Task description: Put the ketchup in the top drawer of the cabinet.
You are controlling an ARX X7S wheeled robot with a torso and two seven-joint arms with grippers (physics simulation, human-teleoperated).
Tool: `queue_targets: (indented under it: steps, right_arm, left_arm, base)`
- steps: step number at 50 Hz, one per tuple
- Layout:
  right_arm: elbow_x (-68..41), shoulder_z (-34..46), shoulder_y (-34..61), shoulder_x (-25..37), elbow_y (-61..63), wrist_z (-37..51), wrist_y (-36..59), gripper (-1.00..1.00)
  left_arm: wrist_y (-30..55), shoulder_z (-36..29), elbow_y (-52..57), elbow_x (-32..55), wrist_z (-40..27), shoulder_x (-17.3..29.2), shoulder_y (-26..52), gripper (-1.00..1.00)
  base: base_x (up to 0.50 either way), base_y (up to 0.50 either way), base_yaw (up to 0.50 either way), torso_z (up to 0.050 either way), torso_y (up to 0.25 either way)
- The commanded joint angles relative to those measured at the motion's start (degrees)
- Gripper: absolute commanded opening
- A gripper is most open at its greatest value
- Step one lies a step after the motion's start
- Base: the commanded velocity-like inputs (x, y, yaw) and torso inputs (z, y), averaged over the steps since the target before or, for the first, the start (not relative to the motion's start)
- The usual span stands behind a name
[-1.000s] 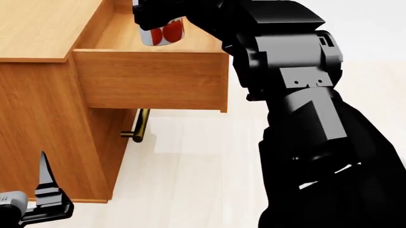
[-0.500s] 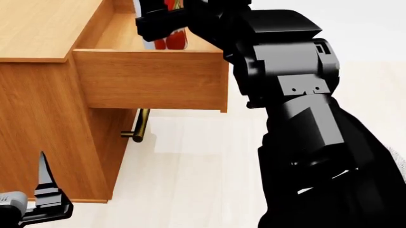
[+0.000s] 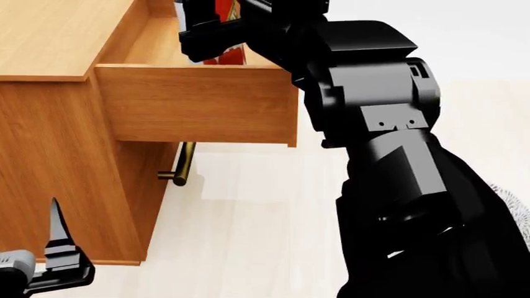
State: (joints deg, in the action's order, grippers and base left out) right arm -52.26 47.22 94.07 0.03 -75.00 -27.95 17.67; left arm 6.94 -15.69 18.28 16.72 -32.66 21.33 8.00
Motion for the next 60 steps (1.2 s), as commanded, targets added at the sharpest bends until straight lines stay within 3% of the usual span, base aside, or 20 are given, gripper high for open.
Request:
queue_targets:
  steps: [1,2,3,19,30,42,60]
  right_arm:
    - [1.3,-0.8,0.0,0.0,0.0,-0.3,-1.6,-1.00]
    - [1.4,-0.3,-0.1,0.0,0.0,-0.6,-1.9,-1.00]
    - [1.2,0.2,-0.1,0.0,0.0,-0.8,-2.1,1.00]
    - [2.8,0.5,-0.9,0.0,0.0,-1.2,-4.5,1.00]
    - [7.9,-5.8,3.3,0.0,0.0,2.4,-3.0,1.00]
    - [8.4,-5.9,8.6,0.0,0.0,5.4,-2.5,1.00]
    - [12.9,-14.2,13.9,0.0,0.0,10.6,-7.0,1.00]
  left_arm:
    - [-0.1,0.0,0.1,0.0,-0.2,0.2,-0.1,1.00]
    - [-0.1,0.0,0.3,0.0,-0.3,0.2,-0.2,1.00]
    - [-0.1,0.0,0.3,0.0,-0.3,0.2,-0.1,1.00]
    - [-0.2,0.1,0.3,-0.1,-0.7,0.4,-0.1,1.00]
    - [-0.1,-0.3,0.3,-0.1,-0.7,0.4,0.1,1.00]
    - [0.3,-0.6,0.5,0.1,-0.6,0.6,0.2,1.00]
    - [0.1,-1.2,-0.1,-0.1,-0.5,0.5,0.5,1.00]
  base:
    - [0.00,0.00,0.00,0.000,0.000]
    - [0.00,0.00,0.00,0.000,0.000]
    - [0.00,0.00,0.00,0.000,0.000]
    - [0.00,0.00,0.00,0.000,0.000]
    - [0.00,0.00,0.00,0.000,0.001]
    - [0.00,0.00,0.00,0.001,0.000]
    - [0.00,0.00,0.00,0.000,0.000]
